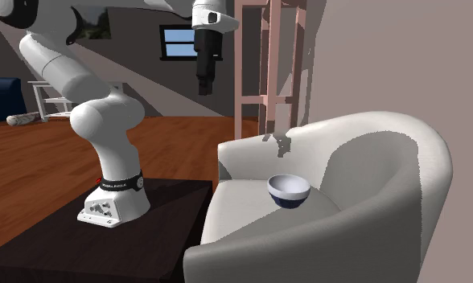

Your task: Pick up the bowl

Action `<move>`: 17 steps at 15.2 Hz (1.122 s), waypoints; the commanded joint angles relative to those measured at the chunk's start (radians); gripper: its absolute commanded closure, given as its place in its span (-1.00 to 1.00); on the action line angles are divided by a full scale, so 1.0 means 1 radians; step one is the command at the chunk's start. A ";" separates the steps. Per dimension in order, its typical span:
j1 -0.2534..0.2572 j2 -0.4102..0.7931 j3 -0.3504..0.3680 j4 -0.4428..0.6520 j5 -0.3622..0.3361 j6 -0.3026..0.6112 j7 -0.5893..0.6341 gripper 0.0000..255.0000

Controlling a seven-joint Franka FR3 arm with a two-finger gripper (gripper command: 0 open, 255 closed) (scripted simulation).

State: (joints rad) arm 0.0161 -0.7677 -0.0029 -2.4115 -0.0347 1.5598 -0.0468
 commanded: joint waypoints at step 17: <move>0.004 0.529 -0.055 0.027 0.056 0.517 -0.040 -1.00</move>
State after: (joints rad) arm 0.0162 -0.2797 -0.0586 -2.3962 0.0136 2.0459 -0.0876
